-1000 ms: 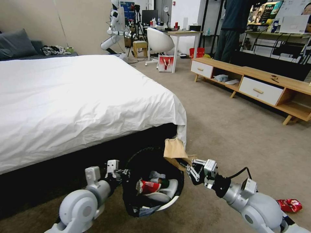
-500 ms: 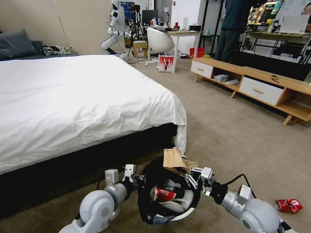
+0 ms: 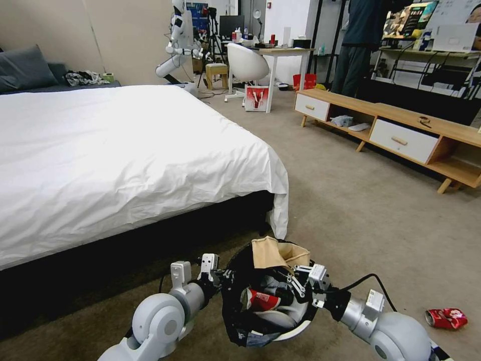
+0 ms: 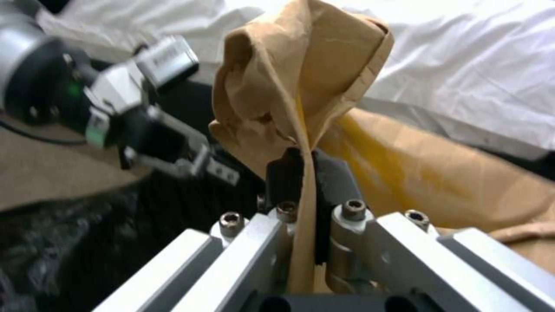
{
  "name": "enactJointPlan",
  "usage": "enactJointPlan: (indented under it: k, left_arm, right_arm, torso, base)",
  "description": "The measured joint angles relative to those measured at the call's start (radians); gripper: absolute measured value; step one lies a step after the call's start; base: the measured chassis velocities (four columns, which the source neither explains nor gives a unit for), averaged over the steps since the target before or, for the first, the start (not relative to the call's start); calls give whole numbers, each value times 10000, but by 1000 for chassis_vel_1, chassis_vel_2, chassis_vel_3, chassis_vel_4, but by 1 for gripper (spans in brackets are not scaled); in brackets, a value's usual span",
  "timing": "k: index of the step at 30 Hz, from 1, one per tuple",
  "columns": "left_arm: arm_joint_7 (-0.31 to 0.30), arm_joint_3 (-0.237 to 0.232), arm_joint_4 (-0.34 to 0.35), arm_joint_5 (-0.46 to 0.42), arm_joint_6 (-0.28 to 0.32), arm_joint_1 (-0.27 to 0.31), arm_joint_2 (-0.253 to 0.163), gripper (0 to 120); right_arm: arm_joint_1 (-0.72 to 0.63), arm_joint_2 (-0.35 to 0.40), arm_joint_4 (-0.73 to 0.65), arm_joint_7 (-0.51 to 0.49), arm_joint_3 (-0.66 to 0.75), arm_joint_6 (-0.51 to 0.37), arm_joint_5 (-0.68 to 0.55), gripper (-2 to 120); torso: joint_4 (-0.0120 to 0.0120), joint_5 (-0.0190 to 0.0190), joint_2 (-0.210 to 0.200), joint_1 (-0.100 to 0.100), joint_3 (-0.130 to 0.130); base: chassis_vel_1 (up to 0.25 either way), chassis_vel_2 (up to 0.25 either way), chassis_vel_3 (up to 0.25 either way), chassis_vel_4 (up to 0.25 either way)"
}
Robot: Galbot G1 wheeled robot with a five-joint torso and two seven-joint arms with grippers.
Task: Pick up the trash bin and place the garbage on the floor into it.
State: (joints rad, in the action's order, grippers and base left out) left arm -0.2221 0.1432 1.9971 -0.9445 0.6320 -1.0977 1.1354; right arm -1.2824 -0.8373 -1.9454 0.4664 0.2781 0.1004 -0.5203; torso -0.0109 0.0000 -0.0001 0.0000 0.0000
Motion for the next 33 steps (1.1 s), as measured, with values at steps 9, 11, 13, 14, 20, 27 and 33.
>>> enactJointPlan:
  k: [9,11,13,14,20,27,33]
  left_arm:
    - [113,268,-76,76,-50,-107,-35,2]
    - [115,302,-102,84,-57,-110,-23,2]
    - [117,356,-146,87,-62,-103,-10,2]
    - [117,356,-146,87,-62,-103,-10,2]
    - [-47,407,-275,81,-84,-26,14,2]
    - [-156,361,-310,26,-88,113,108,2]
    - [-228,356,-442,17,-88,197,155,2]
  right_arm:
    - [-81,129,27,-32,-28,-46,227,19]
    - [-70,154,28,-30,-28,-27,245,30]
    - [-25,212,55,-46,-19,78,329,48]
    - [-25,212,55,-46,-19,78,329,48]
    - [59,236,92,-70,-22,150,380,70]
    - [39,389,54,-101,-66,149,424,96]
    - [-13,572,-21,-136,-70,148,434,100]
  torso:
    - [0,0,0,0,0]
    - [0,0,0,0,0]
    - [-1,-1,1,0,0]
    - [-1,-1,1,0,0]
    - [0,-1,1,0,0]
    - [-1,0,0,0,0]
    - [0,0,0,0,0]
  base:
    - [0,0,0,0]
    - [0,0,0,0]
    - [0,0,0,0]
    - [0,0,0,0]
    - [0,0,0,0]
    - [0,0,0,0]
    - [0,0,0,0]
